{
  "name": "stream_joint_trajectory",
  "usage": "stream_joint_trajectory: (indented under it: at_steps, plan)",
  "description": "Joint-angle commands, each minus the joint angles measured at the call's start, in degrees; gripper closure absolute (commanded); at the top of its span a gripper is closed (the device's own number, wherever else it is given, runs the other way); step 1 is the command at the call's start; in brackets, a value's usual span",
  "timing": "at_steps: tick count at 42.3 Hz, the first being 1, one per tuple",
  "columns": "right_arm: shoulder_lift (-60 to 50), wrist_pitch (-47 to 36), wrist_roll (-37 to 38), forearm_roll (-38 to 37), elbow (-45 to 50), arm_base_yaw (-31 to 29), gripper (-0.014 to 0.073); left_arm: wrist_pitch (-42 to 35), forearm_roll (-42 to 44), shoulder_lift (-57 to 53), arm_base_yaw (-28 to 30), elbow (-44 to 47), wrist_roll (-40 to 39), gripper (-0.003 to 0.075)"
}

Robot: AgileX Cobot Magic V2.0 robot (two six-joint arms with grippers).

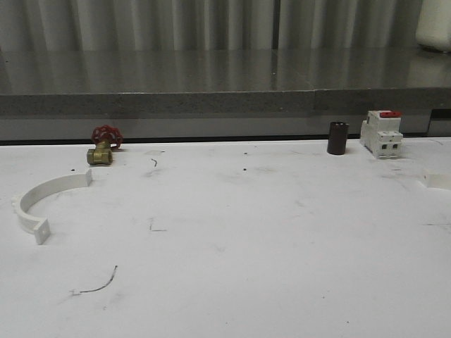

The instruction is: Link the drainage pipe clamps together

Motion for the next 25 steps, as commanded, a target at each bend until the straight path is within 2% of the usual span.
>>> stream_joint_trajectory:
  at_steps: [1, 7, 12, 18, 25]
  plan:
    - [-0.90, -5.36, -0.13, 0.06, -0.25, -0.41, 0.0713, -6.42, -0.17, -0.54, 0.12, 1.32, -0.09, 0.0741]
    - [-0.90, -5.77, -0.13, 1.20, -3.82, -0.41, 0.0713, -7.81, -0.28, -0.54, 0.12, -0.34, -0.09, 0.0741]
    - [-0.78, -0.51, -0.13, 1.08, -10.11, -0.41, 0.0713, -6.08, -0.28, -0.54, 0.12, -5.88, -0.09, 0.0741]
    - [2.41, 7.22, -0.13, 0.94, -18.92, -0.41, 0.0713, 0.97, -0.28, 2.23, 0.12, -15.80, -0.09, 0.0741]
    - [12.24, 14.83, -0.13, 0.94, -30.31, -0.41, 0.0713, 13.31, -0.28, 12.90, 0.12, -30.28, -0.09, 0.0741]
